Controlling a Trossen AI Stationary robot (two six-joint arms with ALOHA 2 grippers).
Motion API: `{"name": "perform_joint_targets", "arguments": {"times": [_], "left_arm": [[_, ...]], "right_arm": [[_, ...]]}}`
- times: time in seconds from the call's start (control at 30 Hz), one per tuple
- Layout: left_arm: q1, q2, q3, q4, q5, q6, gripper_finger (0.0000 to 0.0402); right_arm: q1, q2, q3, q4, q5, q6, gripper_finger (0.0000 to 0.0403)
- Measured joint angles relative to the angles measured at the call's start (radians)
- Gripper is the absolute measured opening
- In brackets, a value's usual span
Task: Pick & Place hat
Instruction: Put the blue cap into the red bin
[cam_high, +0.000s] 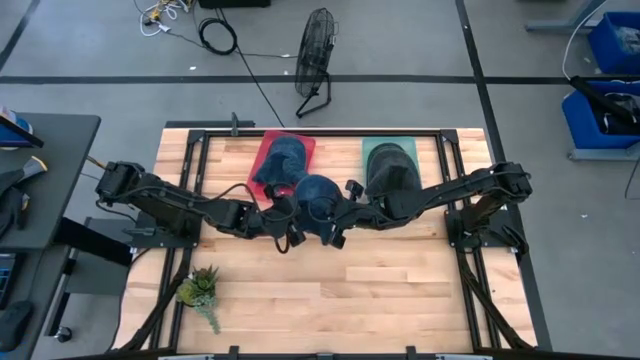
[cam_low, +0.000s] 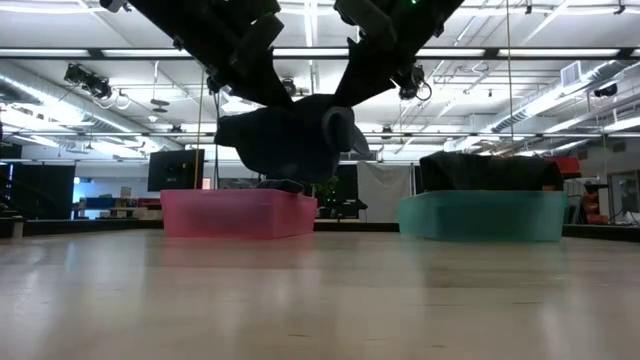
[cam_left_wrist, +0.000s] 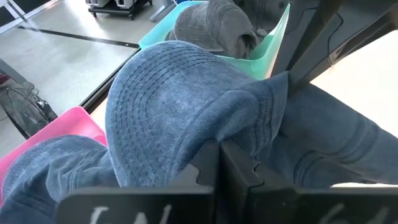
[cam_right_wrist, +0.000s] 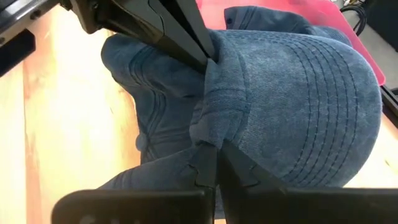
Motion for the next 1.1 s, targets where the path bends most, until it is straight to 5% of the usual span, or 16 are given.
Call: {"name": "perform_joint_targets", "arguments": {"times": [0.53, 0.77, 0.93, 1.1], "left_arm": [[0.007, -0.001, 0.026, -0.02, -0.092, 0.092, 0.0001], [0.071, -0.054, 0.172, -0.311, -0.262, 0.061, 0.0001], [0.18, -0.078, 0.224, -0.523, -0.237, -0.11, 0.0001], [0.317, -0.037, 0.168, -0.575, -0.069, -0.218, 0.0001]], "right_arm": [[-0.059, 0.0, 0.0, 0.009, -0.011, -0.131, 0.0045], [-0.126, 0.0, 0.0, 0.141, 0.004, -0.317, 0.0073], [-0.149, -0.011, 0.004, 0.067, -0.005, -0.23, 0.0093], [-0.122, -0.011, 0.003, -0.08, -0.029, -0.127, 0.01]]}}
